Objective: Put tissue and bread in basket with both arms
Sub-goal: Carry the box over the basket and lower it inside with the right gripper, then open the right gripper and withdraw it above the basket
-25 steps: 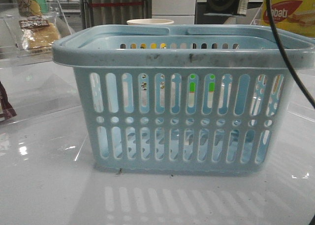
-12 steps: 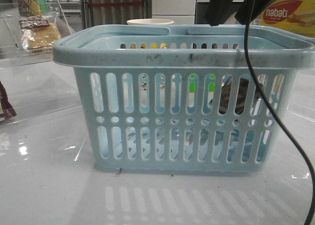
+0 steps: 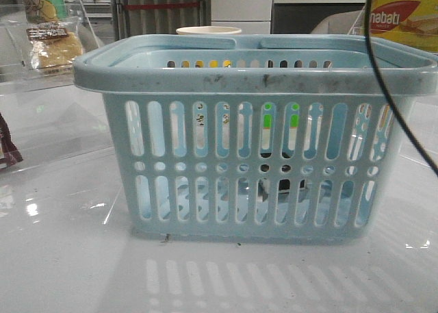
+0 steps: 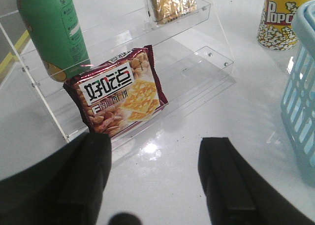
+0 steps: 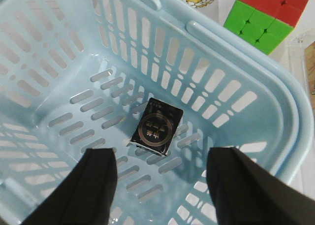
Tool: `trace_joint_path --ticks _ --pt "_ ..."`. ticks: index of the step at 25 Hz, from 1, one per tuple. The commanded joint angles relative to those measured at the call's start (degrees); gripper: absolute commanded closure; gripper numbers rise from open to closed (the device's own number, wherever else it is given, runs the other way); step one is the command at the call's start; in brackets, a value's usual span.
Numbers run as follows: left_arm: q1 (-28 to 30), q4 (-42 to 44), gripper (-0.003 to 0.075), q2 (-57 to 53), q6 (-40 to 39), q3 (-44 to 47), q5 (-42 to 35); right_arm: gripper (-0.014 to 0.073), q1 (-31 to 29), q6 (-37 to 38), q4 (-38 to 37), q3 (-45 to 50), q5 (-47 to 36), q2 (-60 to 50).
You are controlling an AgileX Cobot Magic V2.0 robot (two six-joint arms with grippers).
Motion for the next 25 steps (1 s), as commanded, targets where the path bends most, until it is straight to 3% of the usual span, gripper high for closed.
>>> trace_joint_path --ticks 1,15,25 --pt "0.1 -0.3 0.0265 0.6 0.0 -1.6 -4.6 0.0083 0.1 -2.4 0.2 2.1 -2.9 -8.0" --pt "0.1 -0.3 0.0265 0.6 0.0 -1.6 -4.6 0.0083 0.1 -3.8 0.2 26.2 -5.4 -37.4" --pt "0.1 -0.3 0.0265 0.6 0.0 -1.6 -4.6 0.0083 0.1 -3.8 0.2 29.4 -5.2 -41.3"
